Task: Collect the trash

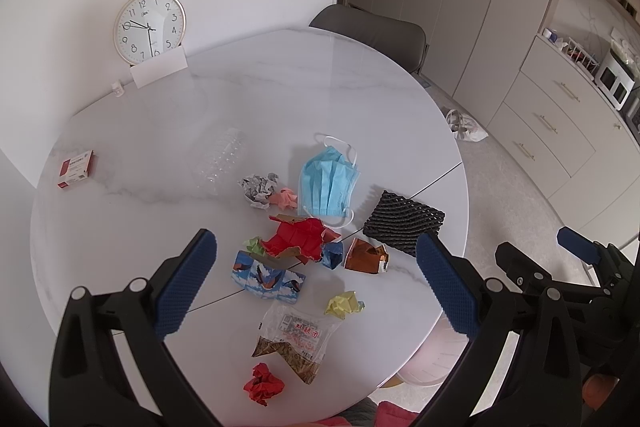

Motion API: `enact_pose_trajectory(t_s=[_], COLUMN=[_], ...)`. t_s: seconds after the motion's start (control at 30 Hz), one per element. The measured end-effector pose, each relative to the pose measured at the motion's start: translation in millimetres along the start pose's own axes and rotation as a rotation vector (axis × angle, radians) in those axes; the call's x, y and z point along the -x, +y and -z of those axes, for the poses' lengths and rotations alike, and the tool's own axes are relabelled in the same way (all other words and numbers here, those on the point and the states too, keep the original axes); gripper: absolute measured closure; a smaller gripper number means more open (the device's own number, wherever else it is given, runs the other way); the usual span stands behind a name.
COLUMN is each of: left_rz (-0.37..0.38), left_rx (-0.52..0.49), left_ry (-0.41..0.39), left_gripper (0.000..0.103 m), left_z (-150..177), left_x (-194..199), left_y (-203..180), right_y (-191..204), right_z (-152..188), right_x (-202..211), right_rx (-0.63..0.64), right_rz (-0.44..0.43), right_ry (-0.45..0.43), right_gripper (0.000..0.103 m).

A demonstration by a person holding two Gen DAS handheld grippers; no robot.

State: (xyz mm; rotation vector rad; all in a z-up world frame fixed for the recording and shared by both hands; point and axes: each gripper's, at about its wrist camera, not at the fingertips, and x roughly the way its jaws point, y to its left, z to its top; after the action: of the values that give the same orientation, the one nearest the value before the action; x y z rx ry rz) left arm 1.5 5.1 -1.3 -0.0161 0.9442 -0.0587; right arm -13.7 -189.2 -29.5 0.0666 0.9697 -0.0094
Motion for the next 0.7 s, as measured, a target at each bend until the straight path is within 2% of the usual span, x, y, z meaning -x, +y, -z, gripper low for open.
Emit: enact_pose_trajectory(t_s=[0.47, 0.7], left_rz=[-0.002, 0.017], left_rx=[-0.007, -0.032], left_ry=[0.006, 0.058], left_gripper=[0.007, 0.007], left_z=[0, -6], left_x=[-6, -48], left_y=[1, 12], right_y=[-1, -9], right_z=[2, 9], right_x=[-5, -34], right_rx=[-0.007, -0.026], right_rz=[0.003, -0.002], right_ry=[0.011, 0.058], right_gripper=[0.002, 0.002])
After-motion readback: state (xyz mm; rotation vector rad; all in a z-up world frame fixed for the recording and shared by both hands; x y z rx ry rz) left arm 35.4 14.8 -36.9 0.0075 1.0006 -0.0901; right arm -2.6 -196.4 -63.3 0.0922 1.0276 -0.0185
